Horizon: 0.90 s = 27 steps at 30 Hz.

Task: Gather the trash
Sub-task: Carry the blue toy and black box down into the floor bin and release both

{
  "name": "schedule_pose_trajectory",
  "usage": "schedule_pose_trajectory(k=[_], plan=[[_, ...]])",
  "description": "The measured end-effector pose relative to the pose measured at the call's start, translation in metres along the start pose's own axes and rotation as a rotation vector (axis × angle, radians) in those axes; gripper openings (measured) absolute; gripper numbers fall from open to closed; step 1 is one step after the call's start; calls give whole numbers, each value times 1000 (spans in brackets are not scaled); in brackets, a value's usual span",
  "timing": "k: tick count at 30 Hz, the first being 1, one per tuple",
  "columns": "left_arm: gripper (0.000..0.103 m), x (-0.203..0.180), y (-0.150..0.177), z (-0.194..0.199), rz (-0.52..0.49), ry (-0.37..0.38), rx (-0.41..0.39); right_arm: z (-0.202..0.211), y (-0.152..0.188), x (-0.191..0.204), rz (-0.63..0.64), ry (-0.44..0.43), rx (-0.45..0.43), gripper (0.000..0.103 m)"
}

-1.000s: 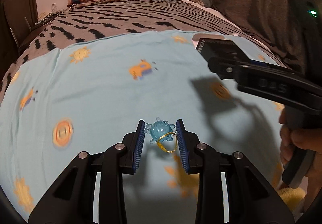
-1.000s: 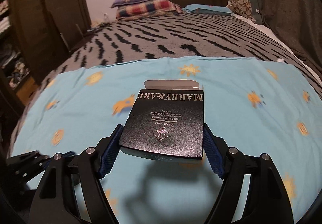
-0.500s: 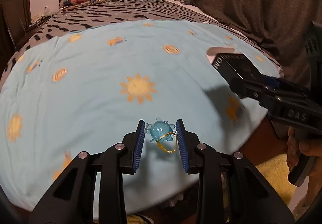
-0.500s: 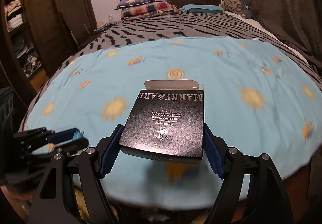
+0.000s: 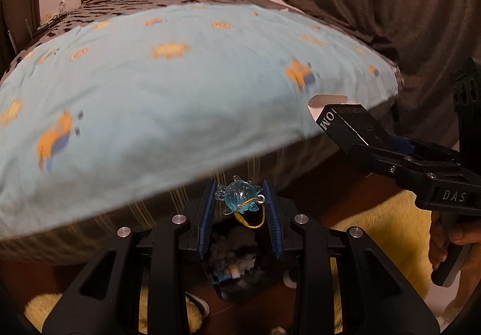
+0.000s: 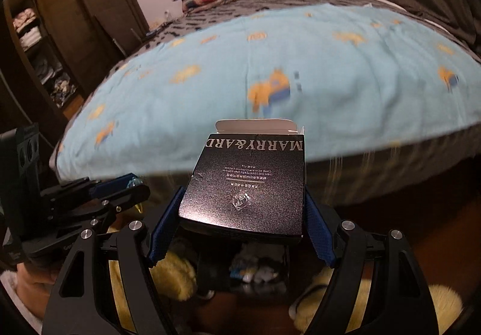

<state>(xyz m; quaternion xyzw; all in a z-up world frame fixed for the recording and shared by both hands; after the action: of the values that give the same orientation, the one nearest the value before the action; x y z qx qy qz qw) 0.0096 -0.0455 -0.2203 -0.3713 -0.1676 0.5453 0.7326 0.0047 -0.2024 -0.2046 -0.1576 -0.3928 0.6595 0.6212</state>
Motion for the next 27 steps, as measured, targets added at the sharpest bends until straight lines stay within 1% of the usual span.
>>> schedule_pose_trajectory(k=[4,7,9,12,14,17,18,21,27], plan=[[30,-6,31,-10,4,6,55,-4,31,-3,-2,14,54,77],[30,-5,53,-26,7,7,106,-15,55,-9,-19,16,114,76],[30,-4,66,-37,-4,-2,130,-24,72,-12,-26,18,158,76],[30,4,90,-60,21,-2,196,-50,97,-20,-50,33,231,76],[30,9,105,-76,34,-5,231,-63,106,-25,-72,45,257,76],[30,17,125,-98,91,13,303,-88,121,-37,-111,73,296,76],[30,20,133,-106,115,22,336,-95,125,-39,-127,73,301,76],[30,23,149,-122,136,40,401,-111,135,-40,-123,73,305,77],[30,28,167,-138,144,41,456,-141,154,-34,-113,65,368,77]])
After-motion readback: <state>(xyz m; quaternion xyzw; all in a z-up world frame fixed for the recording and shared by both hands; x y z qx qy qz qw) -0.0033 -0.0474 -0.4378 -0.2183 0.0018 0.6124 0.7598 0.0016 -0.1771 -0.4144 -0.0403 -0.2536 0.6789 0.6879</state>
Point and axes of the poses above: each gripper's, at about its wrist camera, not at the fingertips, and z roughly against the way its jaws point, x to its left, y to its underside, the point moved 6 cm from there along -z, roughly the way its jaws point, and after that the axes turned 8 degrees about -x, right-handed, at the moved point
